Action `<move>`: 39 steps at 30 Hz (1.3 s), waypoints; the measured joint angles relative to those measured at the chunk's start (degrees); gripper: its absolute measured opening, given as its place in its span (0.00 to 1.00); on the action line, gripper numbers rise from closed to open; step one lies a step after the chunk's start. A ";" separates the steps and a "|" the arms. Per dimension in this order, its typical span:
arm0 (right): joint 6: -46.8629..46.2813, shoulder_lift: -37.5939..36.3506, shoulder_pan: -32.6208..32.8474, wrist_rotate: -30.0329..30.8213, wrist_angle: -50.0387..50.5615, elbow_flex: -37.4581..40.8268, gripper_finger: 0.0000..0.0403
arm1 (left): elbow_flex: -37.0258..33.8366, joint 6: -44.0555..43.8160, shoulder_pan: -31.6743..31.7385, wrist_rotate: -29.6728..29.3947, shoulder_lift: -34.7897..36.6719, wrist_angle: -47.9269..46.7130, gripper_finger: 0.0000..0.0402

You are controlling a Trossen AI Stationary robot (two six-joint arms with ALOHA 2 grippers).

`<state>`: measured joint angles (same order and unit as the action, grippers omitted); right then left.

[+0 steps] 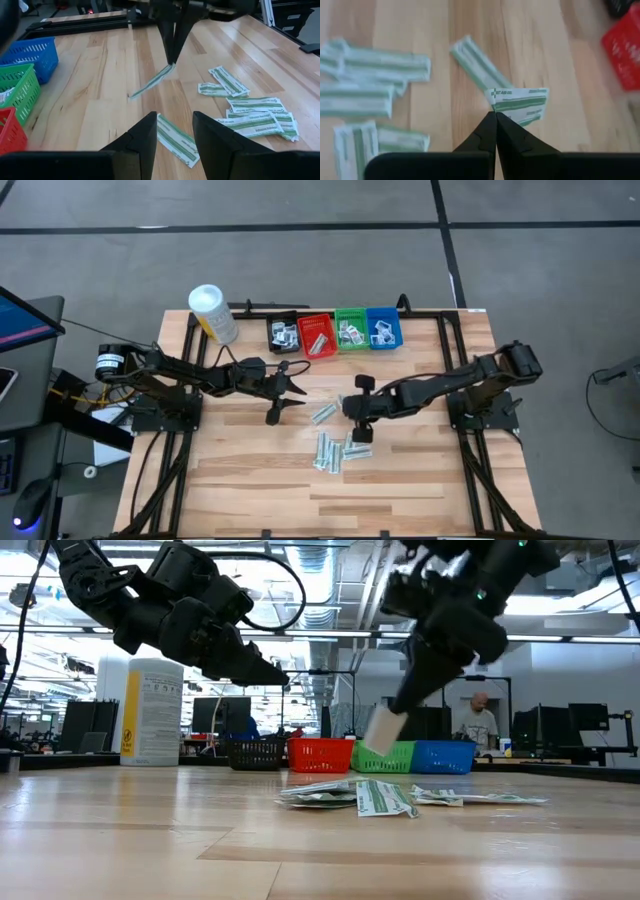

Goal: Pick & Place First Aid Supplies
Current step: Put the green bandage pack into the red bin

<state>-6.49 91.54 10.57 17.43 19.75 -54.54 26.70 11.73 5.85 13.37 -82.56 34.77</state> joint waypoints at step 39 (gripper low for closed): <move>10.64 -0.87 0.24 -5.59 -20.98 -0.24 0.00 | 0.02 29.56 -4.33 -5.01 0.00 3.45 0.48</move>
<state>4.15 90.67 10.81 11.84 -1.23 -54.78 26.72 41.29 1.52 8.36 -82.56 38.22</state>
